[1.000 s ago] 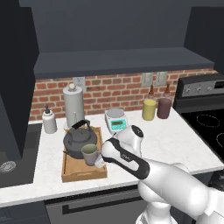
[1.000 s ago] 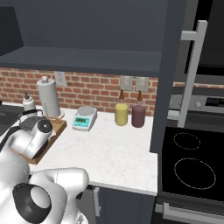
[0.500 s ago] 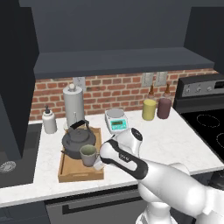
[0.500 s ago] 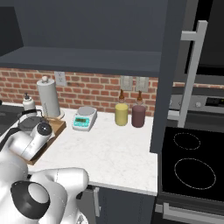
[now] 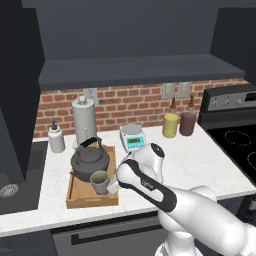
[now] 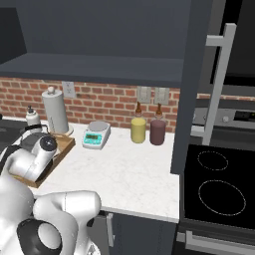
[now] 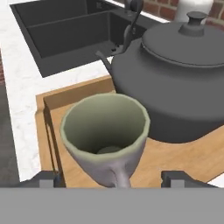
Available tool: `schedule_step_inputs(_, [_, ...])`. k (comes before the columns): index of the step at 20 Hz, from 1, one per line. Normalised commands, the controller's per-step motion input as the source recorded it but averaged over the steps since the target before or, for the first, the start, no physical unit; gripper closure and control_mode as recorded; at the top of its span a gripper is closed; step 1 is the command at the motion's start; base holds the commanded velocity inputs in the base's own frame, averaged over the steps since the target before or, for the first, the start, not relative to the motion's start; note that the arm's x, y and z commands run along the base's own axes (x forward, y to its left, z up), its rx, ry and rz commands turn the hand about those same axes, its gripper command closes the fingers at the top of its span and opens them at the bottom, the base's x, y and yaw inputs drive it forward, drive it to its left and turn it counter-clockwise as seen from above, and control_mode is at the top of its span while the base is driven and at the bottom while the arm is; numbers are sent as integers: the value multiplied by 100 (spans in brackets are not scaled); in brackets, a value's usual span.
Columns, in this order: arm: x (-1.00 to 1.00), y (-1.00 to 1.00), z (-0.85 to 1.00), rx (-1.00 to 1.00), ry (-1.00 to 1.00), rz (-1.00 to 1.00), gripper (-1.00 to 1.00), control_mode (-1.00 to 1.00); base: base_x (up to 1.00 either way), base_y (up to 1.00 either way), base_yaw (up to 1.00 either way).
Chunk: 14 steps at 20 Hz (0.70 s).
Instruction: Pick the kettle from the counter and place it on the tray. Then pick the mug from the cabinet and place it on the tray. Then close the cabinet doors.
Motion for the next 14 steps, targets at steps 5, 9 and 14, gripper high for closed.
schedule_step_inputs(5, [-18, -17, 12, 0, 0, 0, -100, -100, 0, 0, 0])
schedule_step_inputs(9, [-29, -28, 39, 2, 0, 0, -100, -100, 0, 0, 0])
schedule_step_inputs(14, [-51, -36, 49, 2, 0, -3, -100, -100, 0, 0, 0])
